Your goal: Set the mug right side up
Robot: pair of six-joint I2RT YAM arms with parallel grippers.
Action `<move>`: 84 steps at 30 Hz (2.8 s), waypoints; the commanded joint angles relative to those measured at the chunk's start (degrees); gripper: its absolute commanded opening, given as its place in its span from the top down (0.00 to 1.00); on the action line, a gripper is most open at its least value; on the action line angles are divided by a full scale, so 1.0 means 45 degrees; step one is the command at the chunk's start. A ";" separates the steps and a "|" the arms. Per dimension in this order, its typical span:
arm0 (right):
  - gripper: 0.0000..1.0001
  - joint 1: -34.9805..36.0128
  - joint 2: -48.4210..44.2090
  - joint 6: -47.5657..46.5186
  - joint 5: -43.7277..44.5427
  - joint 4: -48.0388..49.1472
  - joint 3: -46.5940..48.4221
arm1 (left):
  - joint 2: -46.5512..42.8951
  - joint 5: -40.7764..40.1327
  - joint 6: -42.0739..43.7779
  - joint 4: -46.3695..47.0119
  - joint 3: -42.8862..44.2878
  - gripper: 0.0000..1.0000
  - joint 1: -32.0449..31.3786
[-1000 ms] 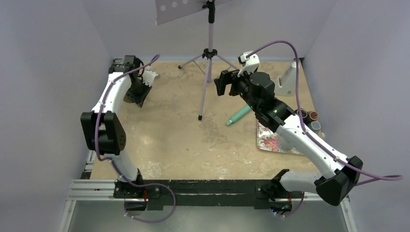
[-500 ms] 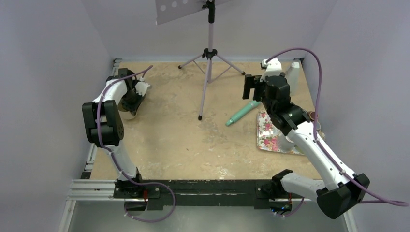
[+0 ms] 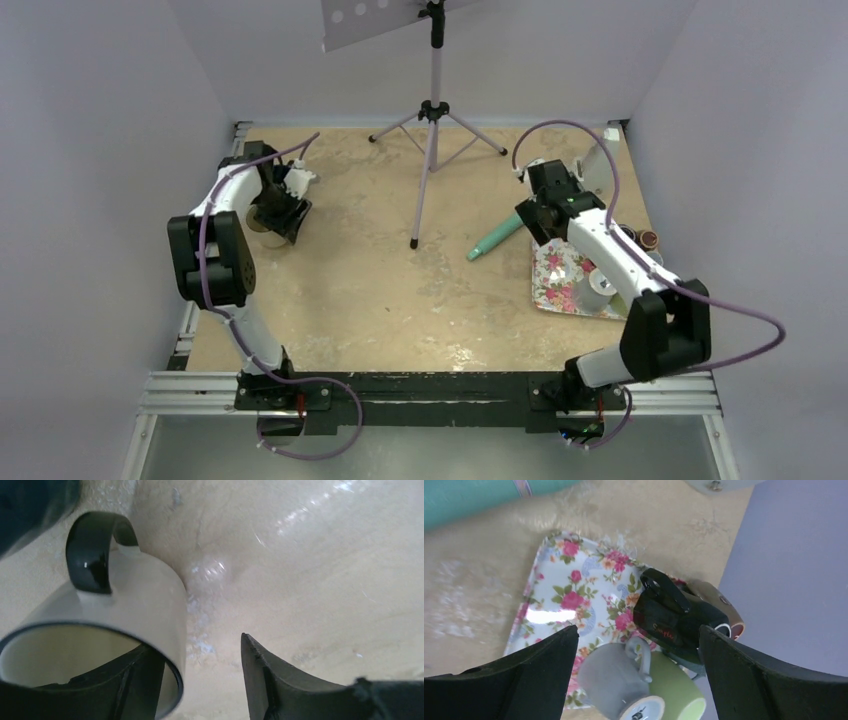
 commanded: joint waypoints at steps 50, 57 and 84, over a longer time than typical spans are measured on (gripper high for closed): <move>0.35 -0.4601 0.5364 -0.5425 -0.3615 -0.0205 0.1803 | -0.5327 0.6414 0.0984 -0.5674 0.2863 0.39 -0.0109; 0.56 -0.4602 0.5414 -0.5463 -0.4025 0.0154 0.1502 | -0.5228 0.6718 0.0742 -0.5692 0.3253 0.39 -0.0113; 1.00 -0.4431 0.1270 -0.4797 -0.6311 -0.0104 0.2855 | -0.5276 1.1076 -0.0411 -0.7546 0.5006 0.25 -0.0165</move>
